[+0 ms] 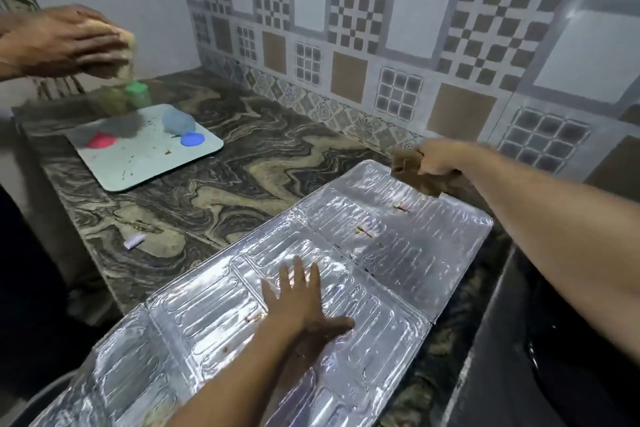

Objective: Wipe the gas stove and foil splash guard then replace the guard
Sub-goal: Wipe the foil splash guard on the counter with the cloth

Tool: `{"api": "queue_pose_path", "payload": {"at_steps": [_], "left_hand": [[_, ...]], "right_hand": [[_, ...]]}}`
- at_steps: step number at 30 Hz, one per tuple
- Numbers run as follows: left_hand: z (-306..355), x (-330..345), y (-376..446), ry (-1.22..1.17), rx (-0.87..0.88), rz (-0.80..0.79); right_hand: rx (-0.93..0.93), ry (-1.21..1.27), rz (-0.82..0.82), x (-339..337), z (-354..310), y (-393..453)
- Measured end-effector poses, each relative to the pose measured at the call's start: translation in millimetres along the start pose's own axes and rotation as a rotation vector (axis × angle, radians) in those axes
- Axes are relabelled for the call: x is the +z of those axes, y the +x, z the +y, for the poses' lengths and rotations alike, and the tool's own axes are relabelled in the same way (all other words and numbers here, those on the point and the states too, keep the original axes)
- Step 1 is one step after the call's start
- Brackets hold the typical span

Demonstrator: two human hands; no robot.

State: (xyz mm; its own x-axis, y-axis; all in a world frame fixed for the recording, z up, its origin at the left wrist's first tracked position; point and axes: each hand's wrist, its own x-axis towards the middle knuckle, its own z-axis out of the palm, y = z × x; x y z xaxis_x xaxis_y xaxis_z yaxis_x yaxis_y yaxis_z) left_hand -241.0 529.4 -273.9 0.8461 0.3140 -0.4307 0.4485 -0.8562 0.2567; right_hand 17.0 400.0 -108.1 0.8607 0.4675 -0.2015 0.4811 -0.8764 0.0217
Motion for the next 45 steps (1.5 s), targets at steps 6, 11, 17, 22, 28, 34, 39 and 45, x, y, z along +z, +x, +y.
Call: {"api": "queue_pose_path", "payload": {"at_steps": [6,11,17,22,28,34,39,45], "left_hand": [[0,5,2,0.05,-0.015,-0.015],[2,4,3,0.044,-0.034,-0.026],[2,-1,2,0.041,-0.04,-0.053],[3,1,1,0.027,-0.036,-0.057],[4,2,5,0.047,-0.04,-0.062],[5,1,5,0.054,-0.042,-0.072],[8,-2,2,0.076,-0.057,-0.087],[10,-4,0,0.032,-0.052,-0.088]], "right_hand": [[-0.071,0.187,0.219,56,-30,81],[-0.138,0.044,-0.094,105,-33,77],[-0.117,-0.388,-0.369,72,6,37],[0.122,-0.621,-0.48,48,16,24],[0.059,-0.046,-0.098,32,16,92],[-0.017,0.001,-0.094,104,-11,100],[0.089,-0.105,-0.145,103,38,93],[0.34,-0.28,-0.328,53,39,44]]}}
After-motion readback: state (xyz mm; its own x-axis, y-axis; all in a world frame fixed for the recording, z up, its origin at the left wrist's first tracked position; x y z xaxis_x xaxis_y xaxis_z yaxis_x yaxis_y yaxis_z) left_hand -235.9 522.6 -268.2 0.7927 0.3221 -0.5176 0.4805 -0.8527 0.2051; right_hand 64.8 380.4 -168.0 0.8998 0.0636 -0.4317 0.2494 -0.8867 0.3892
